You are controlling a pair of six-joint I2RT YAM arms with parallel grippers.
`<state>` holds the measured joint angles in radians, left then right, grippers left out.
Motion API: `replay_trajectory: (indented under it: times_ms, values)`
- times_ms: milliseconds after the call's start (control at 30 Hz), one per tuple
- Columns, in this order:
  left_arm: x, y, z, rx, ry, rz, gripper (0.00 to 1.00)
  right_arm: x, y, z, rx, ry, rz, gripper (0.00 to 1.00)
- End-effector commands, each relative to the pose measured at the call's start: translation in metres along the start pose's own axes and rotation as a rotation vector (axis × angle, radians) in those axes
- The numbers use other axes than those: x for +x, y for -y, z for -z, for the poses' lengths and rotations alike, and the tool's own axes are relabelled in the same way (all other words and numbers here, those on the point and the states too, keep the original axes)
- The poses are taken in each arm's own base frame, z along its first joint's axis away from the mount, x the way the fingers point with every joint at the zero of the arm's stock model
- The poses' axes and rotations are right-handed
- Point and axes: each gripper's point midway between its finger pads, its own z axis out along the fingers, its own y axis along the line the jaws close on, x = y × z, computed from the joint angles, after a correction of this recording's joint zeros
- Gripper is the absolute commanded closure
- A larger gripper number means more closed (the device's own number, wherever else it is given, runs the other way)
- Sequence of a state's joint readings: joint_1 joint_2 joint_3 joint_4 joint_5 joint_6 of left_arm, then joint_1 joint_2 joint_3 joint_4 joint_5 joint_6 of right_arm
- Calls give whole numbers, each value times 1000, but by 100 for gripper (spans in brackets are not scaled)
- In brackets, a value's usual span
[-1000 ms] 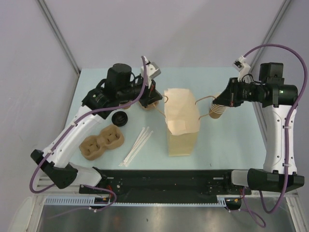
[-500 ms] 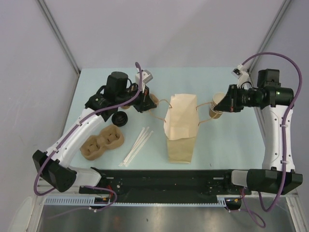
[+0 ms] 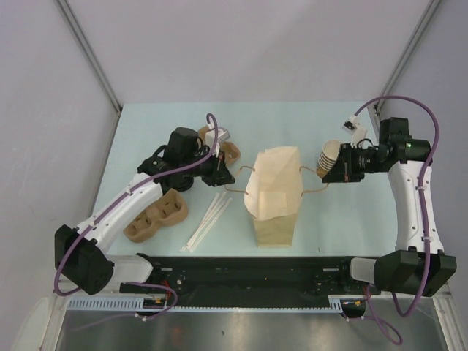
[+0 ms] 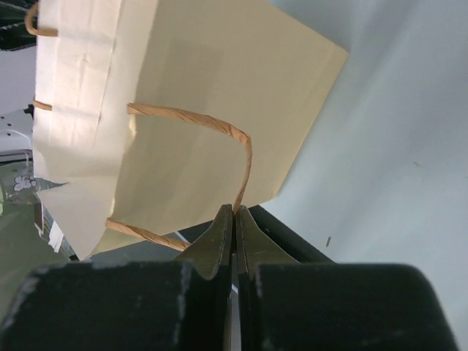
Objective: Pack the takeout coffee
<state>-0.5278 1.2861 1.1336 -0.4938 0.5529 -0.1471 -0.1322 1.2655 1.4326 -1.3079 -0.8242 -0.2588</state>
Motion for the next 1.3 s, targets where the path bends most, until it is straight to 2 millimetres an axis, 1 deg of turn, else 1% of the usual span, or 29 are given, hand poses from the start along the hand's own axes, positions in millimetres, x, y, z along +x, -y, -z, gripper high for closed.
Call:
replay_trajectory:
  times_ms: [0,133,200,233,333,433,500,567,600,633,667,700,733,767,800,833,867,900,933,967,1000,1033,1100,1233,1267]
  values:
    - [-13,19,-4,102,47,0,100,9,0,-10,8,-23,40,100]
    - [-14,34,-13,163,37,-7,100,15,-4,-24,-7,-59,58,100]
    - [-13,37,-17,171,31,-11,100,18,-2,-31,-6,-75,50,100]
    - [-11,39,-21,175,22,-14,100,19,-5,-36,-14,-85,75,100]
    - [-6,36,-31,173,0,-8,100,24,2,-44,6,-112,87,100]
    - [-3,31,-38,165,-13,-13,100,26,6,-47,12,-130,94,100]
    - [-4,30,-38,160,-15,-13,100,25,6,-47,13,-125,109,100]
    - [-10,33,-36,164,-5,-34,99,23,2,-45,8,-116,130,100]
    - [-10,34,-32,160,-13,-40,95,21,0,-42,4,-109,140,97]
    - [-22,39,-25,162,17,-84,93,17,-7,-36,-2,-94,169,94]
    - [-28,42,-20,158,31,-107,91,13,-11,-32,-6,-77,182,91]
    - [-33,46,-10,156,45,-142,85,9,-15,-27,-5,-59,195,83]
    - [-44,51,-2,156,73,-170,80,0,-21,-20,-3,-29,222,78]
    - [-48,55,3,157,87,-184,66,-4,-26,-13,-3,-3,244,70]
    - [-53,60,12,157,105,-205,60,-9,-30,-9,0,18,262,65]
    - [-62,64,19,155,129,-221,55,-18,-37,-1,5,51,290,60]
    - [-67,66,23,148,143,-231,51,-23,-42,4,9,74,310,51]
    - [-71,68,29,134,158,-244,47,-27,-45,9,13,94,323,48]
    - [-80,71,34,127,178,-259,45,-36,-52,17,17,127,352,45]
    - [-83,72,38,124,188,-267,41,-41,-55,22,24,143,364,39]
    - [-91,75,43,118,212,-286,40,-44,-58,26,26,156,373,37]
    - [-95,78,47,122,224,-295,38,-52,-65,34,31,187,402,33]
    - [-103,83,52,131,248,-311,33,-57,-68,38,35,198,424,28]
    - [-107,94,56,178,254,-329,22,-77,-74,48,60,240,486,16]
    - [-108,96,59,183,259,-336,19,-84,-78,53,63,258,511,14]
